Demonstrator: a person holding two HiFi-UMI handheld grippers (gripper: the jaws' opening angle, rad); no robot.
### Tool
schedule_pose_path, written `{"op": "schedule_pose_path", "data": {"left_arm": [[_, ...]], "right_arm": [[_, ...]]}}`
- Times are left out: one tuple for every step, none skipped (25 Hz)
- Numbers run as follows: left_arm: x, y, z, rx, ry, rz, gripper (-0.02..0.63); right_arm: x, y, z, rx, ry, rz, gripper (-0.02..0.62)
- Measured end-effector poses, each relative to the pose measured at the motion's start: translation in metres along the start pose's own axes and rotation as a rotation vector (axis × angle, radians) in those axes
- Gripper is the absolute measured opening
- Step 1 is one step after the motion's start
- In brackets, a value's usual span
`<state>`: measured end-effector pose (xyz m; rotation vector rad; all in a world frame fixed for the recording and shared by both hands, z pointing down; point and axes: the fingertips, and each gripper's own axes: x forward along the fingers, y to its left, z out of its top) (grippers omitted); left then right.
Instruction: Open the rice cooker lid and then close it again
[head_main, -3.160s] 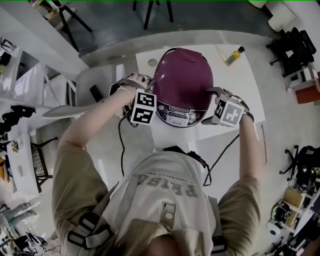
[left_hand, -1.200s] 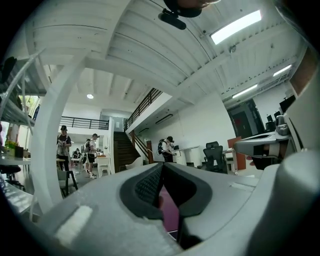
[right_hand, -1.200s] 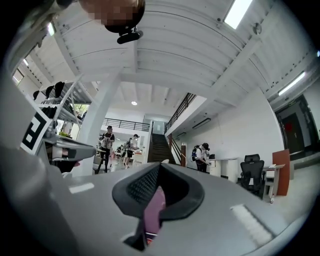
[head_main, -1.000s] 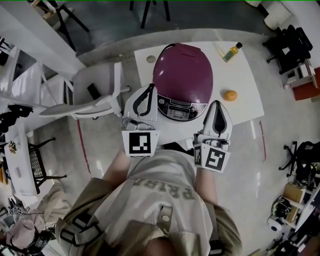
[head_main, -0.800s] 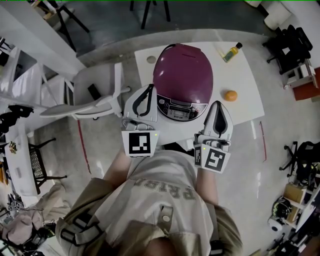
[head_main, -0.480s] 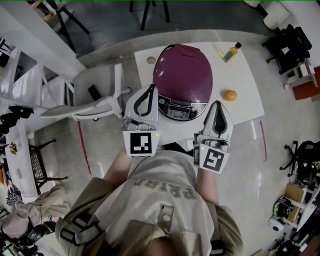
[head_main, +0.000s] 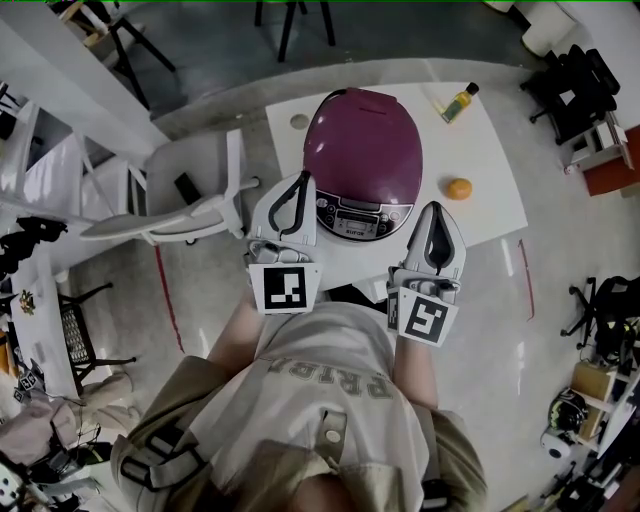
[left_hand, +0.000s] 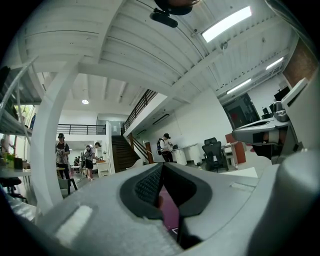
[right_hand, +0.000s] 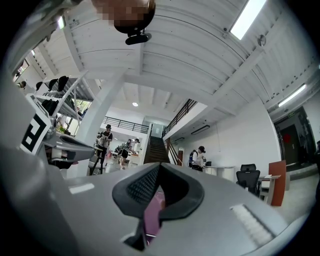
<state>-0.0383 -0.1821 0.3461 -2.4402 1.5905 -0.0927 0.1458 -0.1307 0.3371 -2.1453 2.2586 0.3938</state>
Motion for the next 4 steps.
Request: {"op": "schedule_pose_path", "data": {"left_arm": [[0.0003,0.0007,0.0,0.006,-0.001,0.002,0.009],[0.0005,0.0012,-0.0001,0.01,-0.002,0.003,0.009],[0.0006,0.0017,-0.0005,0.011,-0.002,0.003,0.009],[0.0006,0.0021,-0.0009,0.012,-0.002,0.003,0.009]], "right_arm": [[0.0006,0.0008,0.0007,0.003,0.002,0.0,0.0],[0.0014,0.002,0.0023,0.008,0.003,-0.001,0.0],[0.0023,0.0033,0.0042,0.014,0.003,-0.001,0.0],[0.0031,0.0046,0.0061,0.019,0.002,-0.002,0.0]]}}
